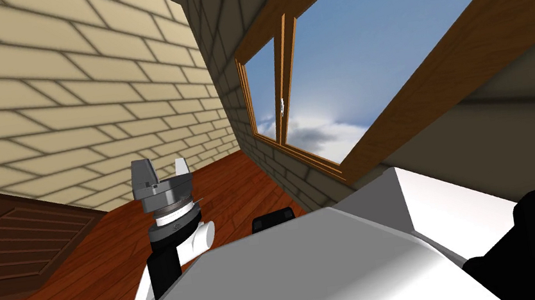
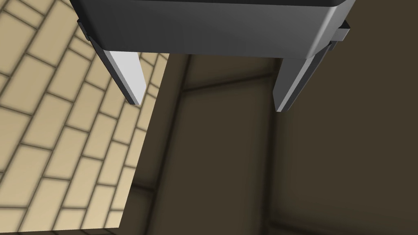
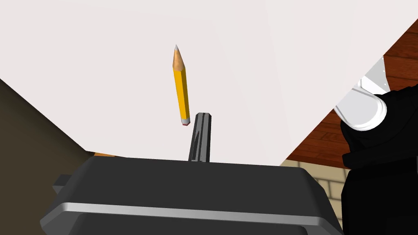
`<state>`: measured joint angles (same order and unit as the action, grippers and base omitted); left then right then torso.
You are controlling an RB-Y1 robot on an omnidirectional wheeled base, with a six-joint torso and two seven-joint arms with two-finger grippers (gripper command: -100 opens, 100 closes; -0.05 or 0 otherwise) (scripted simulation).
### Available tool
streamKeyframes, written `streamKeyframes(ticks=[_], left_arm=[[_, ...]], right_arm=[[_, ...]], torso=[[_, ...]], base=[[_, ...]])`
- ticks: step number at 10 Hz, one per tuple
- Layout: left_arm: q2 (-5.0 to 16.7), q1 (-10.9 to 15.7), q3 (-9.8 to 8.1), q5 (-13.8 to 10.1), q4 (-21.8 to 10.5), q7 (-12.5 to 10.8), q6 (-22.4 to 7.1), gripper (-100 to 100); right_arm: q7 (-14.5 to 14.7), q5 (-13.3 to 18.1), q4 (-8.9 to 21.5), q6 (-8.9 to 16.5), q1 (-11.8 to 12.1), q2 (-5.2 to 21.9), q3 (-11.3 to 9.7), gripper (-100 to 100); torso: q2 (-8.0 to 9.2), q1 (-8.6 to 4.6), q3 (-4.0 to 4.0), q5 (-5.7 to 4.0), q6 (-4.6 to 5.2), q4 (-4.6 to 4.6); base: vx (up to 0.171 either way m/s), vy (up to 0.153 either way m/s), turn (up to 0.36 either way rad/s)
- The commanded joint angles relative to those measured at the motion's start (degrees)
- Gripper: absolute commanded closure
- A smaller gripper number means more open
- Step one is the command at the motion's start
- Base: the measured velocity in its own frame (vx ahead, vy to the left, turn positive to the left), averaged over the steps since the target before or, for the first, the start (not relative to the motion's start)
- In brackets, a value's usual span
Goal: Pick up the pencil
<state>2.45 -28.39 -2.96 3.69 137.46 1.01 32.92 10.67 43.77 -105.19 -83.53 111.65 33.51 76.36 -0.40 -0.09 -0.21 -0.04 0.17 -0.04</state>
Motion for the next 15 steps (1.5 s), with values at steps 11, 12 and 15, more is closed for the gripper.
streamKeyframes(ticks=[11,12,15], left_arm=[[0.0,0.0,0.0,0.0,0.0,0.0,0.0,0],[0.0,0.0,0.0,0.0,0.0,0.0,0.0,0],[0.0,0.0,0.0,0.0,0.0,0.0,0.0,0]], right_arm=[[-4.5,1.5,5.1,6.1,5.8,3.4,8.8,-100],[-5.2,1.7,5.6,6.5,6.8,4.1,9.6,-100],[-6.7,2.8,4.2,2.7,7.8,5.6,5.2,-100]], torso=[[-0.07,0.25,-0.04,0.07,0.01,-0.02],[-0.07,0.26,-0.04,0.07,0.01,-0.02],[-0.05,-0.15,-0.04,-0.04,-0.03,-0.02]], base=[[0.007,0.026,-0.048],[0.026,0.064,-0.068],[-0.004,-0.04,0.07]])
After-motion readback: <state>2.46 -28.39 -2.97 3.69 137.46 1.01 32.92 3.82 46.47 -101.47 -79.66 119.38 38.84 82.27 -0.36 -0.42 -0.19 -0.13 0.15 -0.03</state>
